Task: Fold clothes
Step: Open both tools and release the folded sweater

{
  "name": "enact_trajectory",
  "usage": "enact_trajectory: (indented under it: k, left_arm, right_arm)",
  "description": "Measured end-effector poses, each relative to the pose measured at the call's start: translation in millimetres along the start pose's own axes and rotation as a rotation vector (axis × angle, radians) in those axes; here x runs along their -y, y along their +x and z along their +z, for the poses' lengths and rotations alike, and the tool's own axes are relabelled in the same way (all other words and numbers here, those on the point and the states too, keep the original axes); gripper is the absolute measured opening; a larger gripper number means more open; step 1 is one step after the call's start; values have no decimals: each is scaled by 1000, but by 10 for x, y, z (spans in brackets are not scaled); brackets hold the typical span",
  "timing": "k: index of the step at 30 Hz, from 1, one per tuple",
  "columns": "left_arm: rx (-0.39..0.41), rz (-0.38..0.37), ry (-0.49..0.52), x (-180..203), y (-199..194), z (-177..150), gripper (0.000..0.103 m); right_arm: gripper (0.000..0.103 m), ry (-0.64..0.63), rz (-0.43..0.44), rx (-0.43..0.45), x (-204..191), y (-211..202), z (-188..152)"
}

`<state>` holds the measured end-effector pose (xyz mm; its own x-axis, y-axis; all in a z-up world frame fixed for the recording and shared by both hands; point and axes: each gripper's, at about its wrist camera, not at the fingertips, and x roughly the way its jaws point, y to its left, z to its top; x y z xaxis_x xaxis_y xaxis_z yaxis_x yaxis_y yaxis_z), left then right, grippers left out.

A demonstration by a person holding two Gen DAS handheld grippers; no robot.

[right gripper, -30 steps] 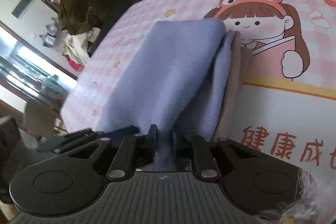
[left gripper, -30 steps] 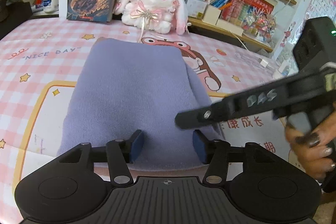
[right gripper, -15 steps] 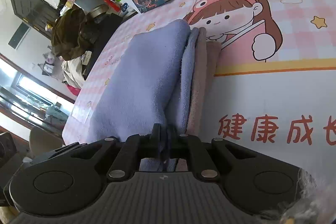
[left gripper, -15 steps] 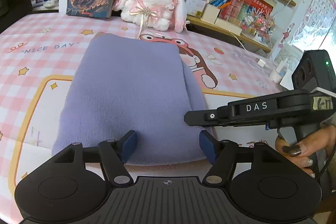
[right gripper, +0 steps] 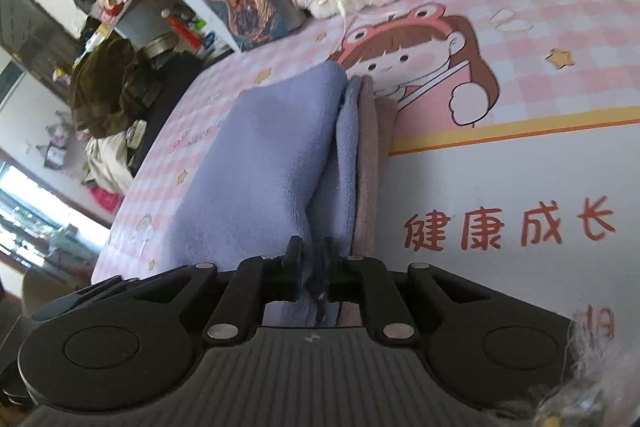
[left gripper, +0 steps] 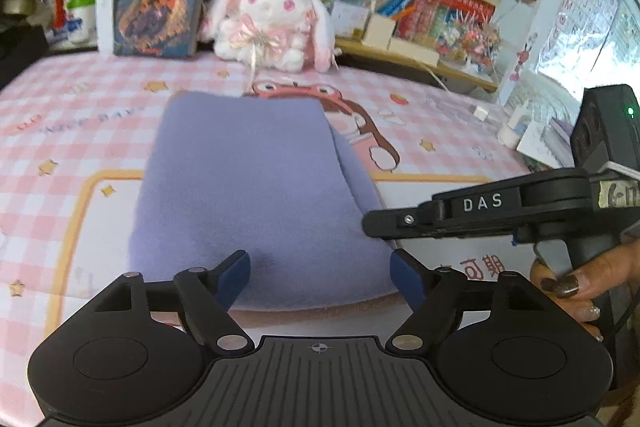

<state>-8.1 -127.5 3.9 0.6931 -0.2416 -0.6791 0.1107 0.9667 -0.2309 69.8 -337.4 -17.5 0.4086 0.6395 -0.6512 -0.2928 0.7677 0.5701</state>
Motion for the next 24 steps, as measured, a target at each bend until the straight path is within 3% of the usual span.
enact_trajectory:
  k: [8, 12, 19, 24]
  left_arm:
    - [53, 35, 0, -198, -258, -20, 83]
    - [72, 49, 2, -298, -373, -35, 83]
    - [25, 48, 16, -469, -419, -119, 84]
    - [-9, 47, 27, -592, -451, -179, 84]
  right_arm:
    - [15, 39, -114, 107, -197, -239, -211]
    - [53, 11, -204, 152, -374, -327, -325]
    - [72, 15, -288, 174, -581, -367, -535]
    - [76, 27, -356, 164, -705, -332, -692]
